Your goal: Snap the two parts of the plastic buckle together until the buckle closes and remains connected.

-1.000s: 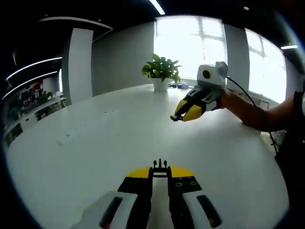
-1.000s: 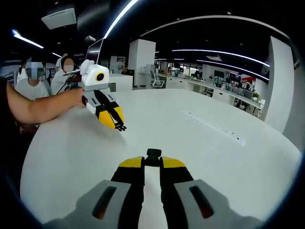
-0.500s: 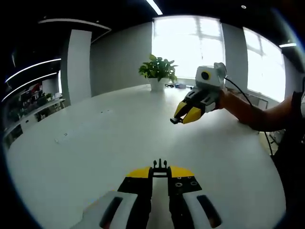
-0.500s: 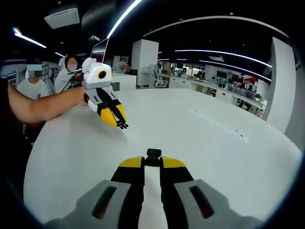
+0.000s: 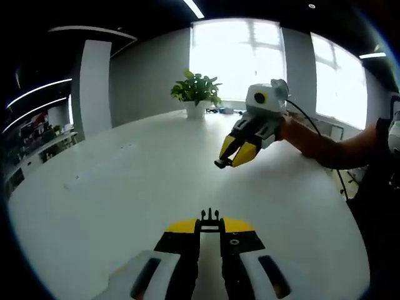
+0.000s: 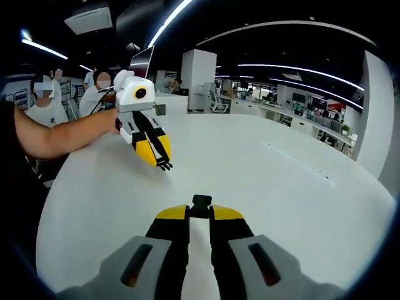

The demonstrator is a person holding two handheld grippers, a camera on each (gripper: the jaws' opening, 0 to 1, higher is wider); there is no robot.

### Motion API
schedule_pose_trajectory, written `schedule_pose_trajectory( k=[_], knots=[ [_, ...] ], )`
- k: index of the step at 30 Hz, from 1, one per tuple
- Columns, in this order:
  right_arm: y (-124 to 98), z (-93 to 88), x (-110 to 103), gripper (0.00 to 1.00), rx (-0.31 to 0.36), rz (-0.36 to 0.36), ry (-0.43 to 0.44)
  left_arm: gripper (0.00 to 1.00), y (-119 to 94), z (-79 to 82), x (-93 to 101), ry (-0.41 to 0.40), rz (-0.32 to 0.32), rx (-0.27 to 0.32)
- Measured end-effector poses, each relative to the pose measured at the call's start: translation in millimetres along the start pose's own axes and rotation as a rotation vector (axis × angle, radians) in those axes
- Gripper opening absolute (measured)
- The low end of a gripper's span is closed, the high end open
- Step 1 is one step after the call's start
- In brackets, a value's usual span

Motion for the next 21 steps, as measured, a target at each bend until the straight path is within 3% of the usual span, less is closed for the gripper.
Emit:
schedule_pose_trajectory(
  k=[21],
  knots=[
    [1.5, -4.5, -35.0, 0.10, 0.020, 0.179, -0.030, 0.10, 2.3, -11.9, 26.3, 0.052, -0.122, -0.031]
  ],
)
Point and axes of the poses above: the point that each gripper's makers call its tool centre point, and the gripper's own axes: y roughly forward along the fingers, x roughly to its right, z roughly out of its top, the point moved 1 cm from there along -y, roughly backward along the fingers, and after that the axes turned 4 degrees about -y, right-handed, at the moved point
